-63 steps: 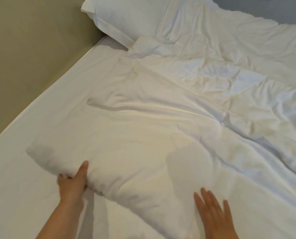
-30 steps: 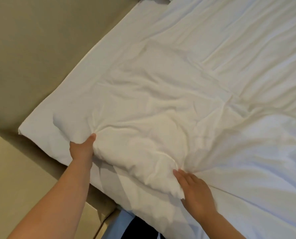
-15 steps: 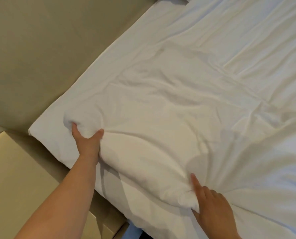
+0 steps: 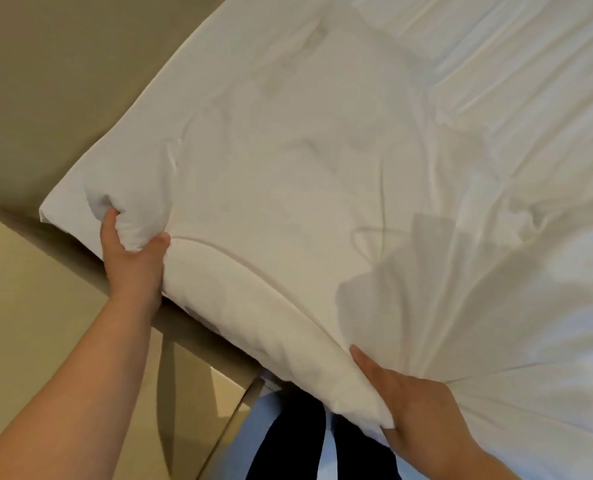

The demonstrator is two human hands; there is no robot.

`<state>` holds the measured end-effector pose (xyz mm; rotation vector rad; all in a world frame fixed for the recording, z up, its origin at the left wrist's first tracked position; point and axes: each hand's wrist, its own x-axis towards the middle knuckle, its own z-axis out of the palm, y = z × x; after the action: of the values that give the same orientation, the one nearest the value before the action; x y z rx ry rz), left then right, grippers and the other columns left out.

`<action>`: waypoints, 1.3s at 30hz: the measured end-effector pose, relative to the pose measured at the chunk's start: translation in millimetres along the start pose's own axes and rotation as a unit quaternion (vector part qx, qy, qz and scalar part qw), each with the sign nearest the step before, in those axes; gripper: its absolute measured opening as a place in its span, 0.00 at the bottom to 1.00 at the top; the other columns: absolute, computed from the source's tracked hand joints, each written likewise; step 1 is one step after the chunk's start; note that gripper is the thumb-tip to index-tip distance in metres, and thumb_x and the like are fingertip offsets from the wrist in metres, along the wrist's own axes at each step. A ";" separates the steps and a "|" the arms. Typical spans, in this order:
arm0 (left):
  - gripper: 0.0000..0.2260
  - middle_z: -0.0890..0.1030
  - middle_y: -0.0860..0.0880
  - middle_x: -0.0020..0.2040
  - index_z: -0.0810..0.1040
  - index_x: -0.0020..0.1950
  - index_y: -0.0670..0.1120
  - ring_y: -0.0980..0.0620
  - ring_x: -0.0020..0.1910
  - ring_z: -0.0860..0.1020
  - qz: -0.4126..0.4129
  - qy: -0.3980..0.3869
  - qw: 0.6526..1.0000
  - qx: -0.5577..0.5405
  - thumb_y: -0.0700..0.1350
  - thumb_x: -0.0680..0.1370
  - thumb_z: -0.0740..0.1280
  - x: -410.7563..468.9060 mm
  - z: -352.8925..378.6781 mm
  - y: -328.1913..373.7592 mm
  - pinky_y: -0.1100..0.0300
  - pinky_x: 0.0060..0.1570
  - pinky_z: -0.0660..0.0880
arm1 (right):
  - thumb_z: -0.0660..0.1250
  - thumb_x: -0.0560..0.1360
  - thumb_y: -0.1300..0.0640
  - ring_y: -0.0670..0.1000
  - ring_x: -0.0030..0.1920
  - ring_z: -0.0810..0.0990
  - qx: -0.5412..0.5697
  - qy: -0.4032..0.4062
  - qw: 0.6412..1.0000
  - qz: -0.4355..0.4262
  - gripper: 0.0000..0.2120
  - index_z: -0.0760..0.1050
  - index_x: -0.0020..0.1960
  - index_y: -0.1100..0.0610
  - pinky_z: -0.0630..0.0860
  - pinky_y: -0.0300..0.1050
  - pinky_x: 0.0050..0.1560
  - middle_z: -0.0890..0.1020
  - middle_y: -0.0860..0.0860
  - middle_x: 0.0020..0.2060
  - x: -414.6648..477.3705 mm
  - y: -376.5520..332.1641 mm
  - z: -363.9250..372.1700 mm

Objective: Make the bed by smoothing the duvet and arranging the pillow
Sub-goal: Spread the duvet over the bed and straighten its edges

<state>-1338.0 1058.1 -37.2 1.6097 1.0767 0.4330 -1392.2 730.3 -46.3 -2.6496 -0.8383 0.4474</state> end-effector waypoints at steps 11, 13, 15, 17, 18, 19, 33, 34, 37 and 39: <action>0.37 0.55 0.43 0.74 0.49 0.76 0.51 0.42 0.70 0.62 -0.104 0.055 0.982 0.148 0.44 0.74 0.68 -34.9 11.9 -10.3 0.50 0.69 0.62 | 0.67 0.57 0.46 0.50 0.44 0.68 -0.059 0.082 0.995 -0.022 0.46 0.55 0.73 0.48 0.64 0.42 0.50 0.74 0.49 0.47 -21.7 13.4 44.2; 0.35 0.52 0.43 0.75 0.50 0.76 0.48 0.41 0.72 0.58 -0.055 0.073 0.969 0.229 0.46 0.75 0.67 -45.9 10.9 -8.5 0.49 0.72 0.56 | 0.60 0.61 0.42 0.51 0.49 0.69 -0.048 0.091 0.995 -0.021 0.37 0.62 0.69 0.51 0.62 0.44 0.58 0.70 0.50 0.53 -31.4 14.1 43.2; 0.32 0.50 0.42 0.76 0.52 0.76 0.45 0.41 0.74 0.52 0.024 0.068 0.948 0.311 0.46 0.77 0.64 -58.4 18.4 -4.9 0.49 0.73 0.49 | 0.60 0.62 0.39 0.52 0.53 0.69 -0.049 0.088 0.995 -0.024 0.37 0.63 0.68 0.52 0.56 0.45 0.65 0.69 0.50 0.57 -36.6 20.7 39.6; 0.28 0.51 0.41 0.76 0.54 0.75 0.43 0.42 0.75 0.51 0.104 0.033 0.929 0.353 0.44 0.78 0.61 -68.3 34.5 -0.2 0.50 0.73 0.45 | 0.59 0.63 0.38 0.52 0.56 0.69 -0.057 0.101 0.993 -0.029 0.34 0.65 0.66 0.52 0.51 0.45 0.68 0.69 0.50 0.59 -39.9 27.5 31.8; 0.27 0.53 0.40 0.76 0.55 0.75 0.42 0.42 0.75 0.52 0.137 0.010 0.924 0.357 0.43 0.79 0.60 -73.3 45.8 3.2 0.51 0.72 0.44 | 0.60 0.64 0.38 0.51 0.57 0.69 -0.060 0.109 0.992 -0.029 0.33 0.65 0.65 0.52 0.50 0.44 0.69 0.69 0.49 0.60 -41.8 30.9 28.1; 0.26 0.54 0.40 0.76 0.56 0.75 0.42 0.43 0.75 0.52 0.162 -0.014 0.920 0.356 0.42 0.79 0.60 -78.9 57.7 6.5 0.51 0.72 0.43 | 0.59 0.65 0.38 0.51 0.58 0.69 -0.058 0.117 0.991 -0.022 0.32 0.66 0.65 0.52 0.50 0.44 0.69 0.69 0.49 0.60 -44.1 34.2 23.1; 0.32 0.80 0.43 0.59 0.80 0.57 0.40 0.45 0.61 0.75 0.401 -0.462 0.742 0.275 0.60 0.70 0.50 -309.4 287.5 62.1 0.68 0.55 0.60 | 0.41 0.79 0.41 0.54 0.56 0.68 -0.119 0.283 0.867 0.392 0.25 0.66 0.62 0.55 0.57 0.48 0.62 0.74 0.55 0.58 -205.8 245.8 -87.6; 0.32 0.78 0.43 0.61 0.79 0.59 0.41 0.45 0.63 0.74 0.427 -0.464 0.726 0.275 0.60 0.70 0.50 -331.7 309.5 64.2 0.66 0.58 0.60 | 0.45 0.78 0.43 0.56 0.56 0.67 -0.128 0.304 0.846 0.420 0.23 0.66 0.62 0.57 0.60 0.51 0.59 0.77 0.59 0.57 -229.5 270.7 -94.6; 0.32 0.66 0.45 0.72 0.67 0.70 0.45 0.47 0.71 0.64 0.456 -0.458 0.704 0.294 0.58 0.69 0.56 -396.7 372.8 73.2 0.59 0.68 0.57 | 0.48 0.77 0.43 0.60 0.58 0.65 -0.151 0.312 0.799 0.492 0.25 0.64 0.63 0.60 0.59 0.56 0.59 0.78 0.67 0.56 -296.5 337.6 -124.3; 0.41 0.61 0.47 0.75 0.60 0.73 0.49 0.49 0.74 0.59 0.475 -0.486 0.658 0.325 0.65 0.64 0.57 -437.8 409.8 76.4 0.56 0.71 0.51 | 0.49 0.75 0.40 0.61 0.61 0.64 -0.178 0.291 0.789 0.510 0.28 0.64 0.64 0.60 0.56 0.59 0.62 0.76 0.68 0.59 -334.4 372.0 -138.7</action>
<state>-1228.7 465.0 3.7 2.4994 -0.6188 -0.2624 -1414.6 213.6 -3.0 -3.0711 0.8376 -0.3732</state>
